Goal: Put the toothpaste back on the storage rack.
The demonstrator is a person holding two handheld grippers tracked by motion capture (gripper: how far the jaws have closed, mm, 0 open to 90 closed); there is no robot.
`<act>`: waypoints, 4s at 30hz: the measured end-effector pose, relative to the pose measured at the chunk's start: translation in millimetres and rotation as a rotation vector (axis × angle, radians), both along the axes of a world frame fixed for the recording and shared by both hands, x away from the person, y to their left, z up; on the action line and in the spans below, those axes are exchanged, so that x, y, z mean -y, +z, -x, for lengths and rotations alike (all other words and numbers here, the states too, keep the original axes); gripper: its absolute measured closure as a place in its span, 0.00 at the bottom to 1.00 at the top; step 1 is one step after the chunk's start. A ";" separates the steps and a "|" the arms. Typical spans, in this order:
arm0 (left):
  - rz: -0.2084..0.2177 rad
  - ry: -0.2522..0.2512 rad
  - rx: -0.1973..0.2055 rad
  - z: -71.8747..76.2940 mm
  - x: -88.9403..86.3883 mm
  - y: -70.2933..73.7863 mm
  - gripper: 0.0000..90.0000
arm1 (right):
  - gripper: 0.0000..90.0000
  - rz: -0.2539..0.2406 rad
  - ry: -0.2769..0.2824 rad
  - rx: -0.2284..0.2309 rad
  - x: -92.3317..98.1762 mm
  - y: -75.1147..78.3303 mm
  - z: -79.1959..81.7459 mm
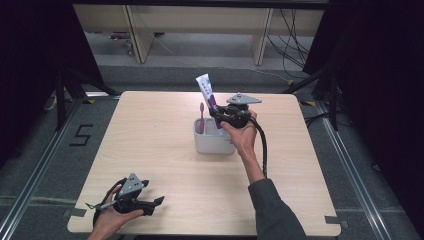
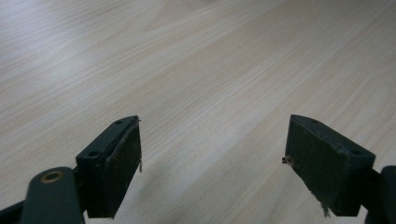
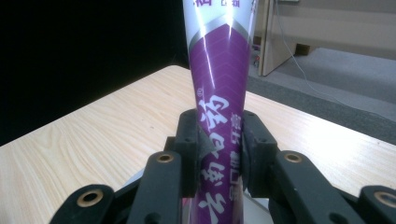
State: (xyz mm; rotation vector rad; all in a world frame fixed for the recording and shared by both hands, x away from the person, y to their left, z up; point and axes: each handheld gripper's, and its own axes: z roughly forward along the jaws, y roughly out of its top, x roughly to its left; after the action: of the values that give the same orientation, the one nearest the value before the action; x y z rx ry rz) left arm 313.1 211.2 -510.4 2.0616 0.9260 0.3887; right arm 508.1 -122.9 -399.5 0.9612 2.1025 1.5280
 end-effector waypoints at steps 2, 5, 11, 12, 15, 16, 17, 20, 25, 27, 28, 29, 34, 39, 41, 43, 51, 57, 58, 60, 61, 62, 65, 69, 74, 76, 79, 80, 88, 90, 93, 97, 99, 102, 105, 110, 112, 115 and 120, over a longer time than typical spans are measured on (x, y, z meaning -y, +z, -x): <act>0.001 -0.004 0.000 -0.3 0.1 -0.6 0.20 | 0.80 0.000 -0.010 -0.002 0.9 -1.5 0.9; -0.002 -0.007 -0.004 0.0 -0.1 -0.4 0.20 | 0.80 0.007 -0.022 -0.014 1.2 -2.4 1.8; 0.002 -0.004 0.002 -0.5 0.3 -0.3 0.20 | 0.80 0.012 -0.012 -0.016 4.3 -7.8 0.0; 0.016 0.012 -0.002 0.0 1.7 -0.6 0.20 | 0.80 0.002 -0.021 -0.025 4.1 -8.4 0.9; -0.007 -0.006 -0.005 0.0 0.2 -0.4 0.20 | 0.80 0.015 -0.022 -0.022 4.7 -9.3 0.9; -0.002 -0.007 -0.002 -0.2 0.5 -0.4 0.20 | 0.80 0.027 -0.023 -0.002 5.7 -10.1 0.5; 0.000 -0.006 0.002 -0.5 0.6 -0.4 0.20 | 0.80 0.009 -0.027 -0.032 4.6 -10.4 2.4; -0.007 -0.002 0.001 -0.1 0.4 -1.0 0.20 | 0.80 0.001 -0.022 -0.019 6.6 -14.6 3.0; -0.017 -0.003 0.003 -0.6 0.1 -0.9 0.20 | 0.80 0.008 -0.022 -0.033 9.0 -19.6 2.7; -0.004 -0.002 0.002 -0.4 1.0 -0.6 0.20 | 0.80 0.003 -0.032 -0.040 8.8 -20.2 3.4; 0.002 -0.004 0.002 -0.5 1.1 -0.7 0.20 | 0.80 0.008 -0.034 -0.042 9.3 -20.7 3.5; -0.006 -0.003 -0.004 -0.2 1.0 -0.6 0.20 | 0.80 0.022 -0.027 -0.021 10.2 -22.5 2.2; -0.015 -0.003 0.001 -0.6 0.5 -0.8 0.20 | 0.80 0.030 -0.025 -0.025 9.7 -26.1 1.7; -0.001 -0.007 -0.005 0.2 1.8 -1.1 0.20 | 0.80 0.052 -0.008 -0.009 10.3 -28.3 0.7; -0.006 -0.011 -0.005 0.6 1.8 -1.0 0.20 | 0.80 0.046 -0.032 -0.035 10.0 -28.6 3.0; -0.017 -0.008 -0.001 -0.2 1.5 -1.0 0.20 | 0.80 0.055 -0.032 -0.037 10.7 -28.7 3.0; -0.007 -0.010 -0.003 0.4 2.1 -1.7 0.20 | 0.80 0.065 -0.037 -0.041 12.0 -31.9 2.8; -0.011 -0.016 -0.006 0.2 1.9 -1.6 0.20 | 0.79 0.091 -0.025 -0.043 13.2 -33.3 2.4; -0.008 -0.012 -0.004 0.3 2.2 -1.6 0.20 | 0.79 0.105 -0.029 -0.041 13.6 -33.3 2.6; -0.011 -0.008 -0.007 0.0 2.3 -0.9 0.21 | 0.79 0.090 -0.029 -0.058 12.4 -35.1 3.0; -0.014 -0.018 -0.007 0.1 1.8 -1.4 0.20 | 0.79 0.092 -0.031 -0.060 12.7 -35.5 3.1; -0.014 -0.018 -0.007 0.1 1.8 -1.4 0.20 | 0.79 0.092 -0.031 -0.060 12.7 -35.5 3.1; -0.012 -0.009 -0.007 0.0 2.3 -0.8 0.20 | 0.79 0.111 -0.031 -0.054 14.2 -35.5 2.7; -0.008 -0.011 -0.002 0.4 2.5 -1.4 0.20 | 0.78 0.136 -0.031 -0.077 14.1 -34.8 4.3; 0.011 -0.004 -0.007 1.7 4.1 -3.5 0.20 | 0.71 0.095 -0.016 -0.071 15.9 -32.5 8.1; -0.014 -0.020 -0.009 0.8 3.2 -2.6 0.20 | 0.66 0.121 -0.015 -0.062 19.7 -26.3 11.9; -0.011 -0.022 -0.007 1.7 3.8 -2.6 0.20 | 0.62 0.109 -0.014 -0.061 23.7 -25.4 13.8; -0.015 -0.026 -0.012 1.4 3.4 -1.7 0.20 | 0.61 0.118 -0.005 -0.044 25.9 -25.0 13.5; -0.016 -0.023 -0.007 0.7 3.6 -2.5 0.20 | 0.51 0.055 -0.030 -0.069 43.7 -23.7 28.3; -0.015 -0.022 -0.009 0.9 3.6 -2.3 0.20 | 0.50 0.056 -0.022 -0.087 47.7 -21.8 31.3; -0.014 -0.018 -0.010 0.9 3.3 -2.6 0.20 | 0.49 0.025 -0.023 -0.090 51.1 -18.4 38.2; -0.009 -0.018 -0.006 0.6 3.1 -2.2 0.20 | 0.49 0.040 -0.008 -0.078 53.7 -16.7 39.8; -0.012 -0.016 -0.007 1.0 3.2 -2.5 0.20 | 0.48 0.047 -0.013 -0.067 56.1 -15.3 41.2; -0.011 -0.019 -0.007 0.5 2.8 -2.1 0.20 | 0.47 0.031 -0.011 -0.098 56.3 -14.4 45.1; -0.009 -0.015 -0.005 0.9 3.1 -2.7 0.20 | 0.47 0.035 -0.009 -0.070 58.0 -14.6 47.7; 0.002 -0.021 0.002 0.6 3.0 -2.4 0.20 | 0.46 0.056 -0.005 -0.089 60.9 -13.4 52.9; 0.000 -0.021 0.003 0.4 3.0 -2.3 0.20 | 0.46 0.057 0.004 -0.069 61.2 -13.9 52.4; -0.003 -0.017 0.001 0.7 3.1 -2.2 0.20 | 0.44 0.049 -0.001 -0.102 61.4 -15.1 56.1; -0.004 -0.023 -0.003 0.3 2.4 -1.5 0.20 | 0.42 0.072 -0.010 -0.078 63.7 -15.7 56.4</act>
State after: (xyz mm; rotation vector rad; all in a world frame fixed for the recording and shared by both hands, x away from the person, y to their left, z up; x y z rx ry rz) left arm 312.8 208.8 -512.0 2.0752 0.9032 0.3761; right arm 451.7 -186.6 -415.2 1.0190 2.1876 1.4211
